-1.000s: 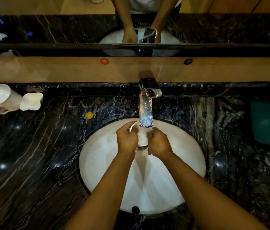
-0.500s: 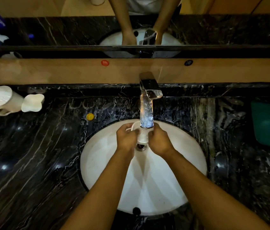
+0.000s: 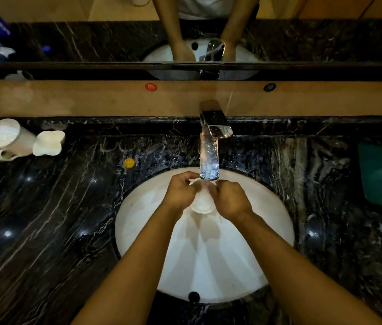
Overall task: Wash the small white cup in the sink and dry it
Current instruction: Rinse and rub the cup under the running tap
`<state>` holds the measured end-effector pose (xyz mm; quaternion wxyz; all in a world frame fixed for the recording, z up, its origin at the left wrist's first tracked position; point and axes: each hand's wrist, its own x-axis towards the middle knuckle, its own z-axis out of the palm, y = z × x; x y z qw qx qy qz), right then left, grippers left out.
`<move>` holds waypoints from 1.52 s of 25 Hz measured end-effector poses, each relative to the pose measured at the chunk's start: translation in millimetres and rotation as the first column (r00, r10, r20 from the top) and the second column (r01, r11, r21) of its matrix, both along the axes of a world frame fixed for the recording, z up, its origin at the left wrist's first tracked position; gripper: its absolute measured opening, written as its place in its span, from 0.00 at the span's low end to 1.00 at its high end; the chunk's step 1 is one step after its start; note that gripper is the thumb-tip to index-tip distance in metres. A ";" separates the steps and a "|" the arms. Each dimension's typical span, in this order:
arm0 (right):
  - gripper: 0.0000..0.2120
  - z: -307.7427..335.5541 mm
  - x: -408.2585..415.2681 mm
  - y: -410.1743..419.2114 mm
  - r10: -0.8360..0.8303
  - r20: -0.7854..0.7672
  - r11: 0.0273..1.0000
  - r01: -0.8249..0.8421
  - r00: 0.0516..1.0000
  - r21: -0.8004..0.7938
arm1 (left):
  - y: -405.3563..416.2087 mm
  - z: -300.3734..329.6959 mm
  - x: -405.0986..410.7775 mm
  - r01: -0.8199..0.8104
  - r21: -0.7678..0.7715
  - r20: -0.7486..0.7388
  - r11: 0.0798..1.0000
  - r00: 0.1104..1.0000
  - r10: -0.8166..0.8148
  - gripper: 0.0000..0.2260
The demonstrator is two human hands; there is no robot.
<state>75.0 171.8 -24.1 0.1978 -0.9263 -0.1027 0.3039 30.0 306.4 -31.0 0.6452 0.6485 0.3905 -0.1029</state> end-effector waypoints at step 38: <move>0.26 -10.8 -9.4 -7.7 -0.345 0.065 0.935 0.337 0.936 0.112 | -21.0 -11.8 1.2 -0.156 -0.283 0.018 0.946 0.986 0.168 0.12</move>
